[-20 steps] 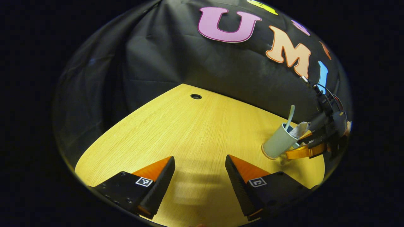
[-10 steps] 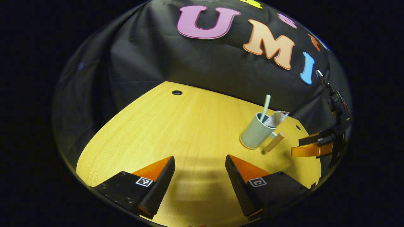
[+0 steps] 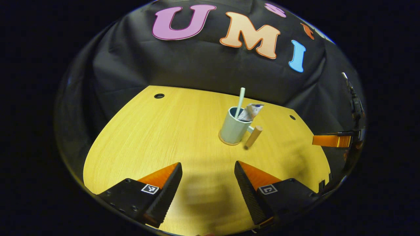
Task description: Put the toothbrush and toothpaste on the desktop into the cup, then pick up the cup and place it on the coaster on the desktop.
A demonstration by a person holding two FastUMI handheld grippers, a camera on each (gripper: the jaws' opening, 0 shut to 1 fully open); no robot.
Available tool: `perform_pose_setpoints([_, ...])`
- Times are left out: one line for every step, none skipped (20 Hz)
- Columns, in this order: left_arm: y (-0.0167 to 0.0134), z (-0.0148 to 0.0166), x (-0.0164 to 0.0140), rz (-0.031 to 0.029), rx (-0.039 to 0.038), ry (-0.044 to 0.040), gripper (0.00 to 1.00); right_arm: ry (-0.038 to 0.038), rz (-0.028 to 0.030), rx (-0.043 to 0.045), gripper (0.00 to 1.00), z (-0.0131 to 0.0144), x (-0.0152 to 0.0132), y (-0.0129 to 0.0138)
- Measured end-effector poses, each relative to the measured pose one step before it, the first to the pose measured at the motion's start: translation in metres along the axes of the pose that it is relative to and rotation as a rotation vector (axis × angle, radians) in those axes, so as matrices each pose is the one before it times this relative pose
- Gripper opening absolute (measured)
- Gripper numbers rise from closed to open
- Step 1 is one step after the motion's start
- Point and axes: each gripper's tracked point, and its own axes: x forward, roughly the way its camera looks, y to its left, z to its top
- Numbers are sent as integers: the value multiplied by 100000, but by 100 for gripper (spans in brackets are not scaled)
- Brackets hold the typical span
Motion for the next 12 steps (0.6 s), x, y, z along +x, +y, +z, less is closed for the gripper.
perform_pose_setpoints([-590,252,-123,-784,456,-74,93,-3135,-1112,3335,97,395,-790,-806])
perform_pose_setpoints([-513,321,-113,-730,577,-251,94,-2996,-682,3341,97,340,-708,-787])
perform_pose_setpoints([-597,210,4,-857,601,-72,94,-2876,-610,3004,100,447,-508,-542])
perform_pose_setpoints([-495,177,-122,-998,455,-280,94,-2533,-899,2740,100,407,-798,-919])
perform_pose_setpoints([-602,202,11,-1164,213,-36,94,-2322,-745,2255,100,477,-758,-777])
perform_pose_setpoints([-525,215,32,-1033,283,-164,93,-2212,-744,1964,100,448,-654,-692])
perform_pose_setpoints([-411,94,-63,-739,588,174,93,-1985,-716,1719,97,336,-495,-572])
perform_pose_setpoints([-273,254,-29,-580,957,-416,94,-1951,-877,1588,97,199,-331,-500])
perform_pose_setpoints([-284,329,-74,-332,1094,-625,94,-1508,-812,1460,100,259,-244,-475])
perform_pose_setpoints([-241,298,-3,-584,1077,-641,93,-501,-927,1062,96,126,-433,-498])
perform_pose_setpoints([-243,178,-50,-577,1014,-438,93,-553,-1029,628,100,17,-353,-445])
perform_pose_setpoints([-174,233,-16,-749,1041,-409,94,-359,-597,465,100,36,-376,-309])
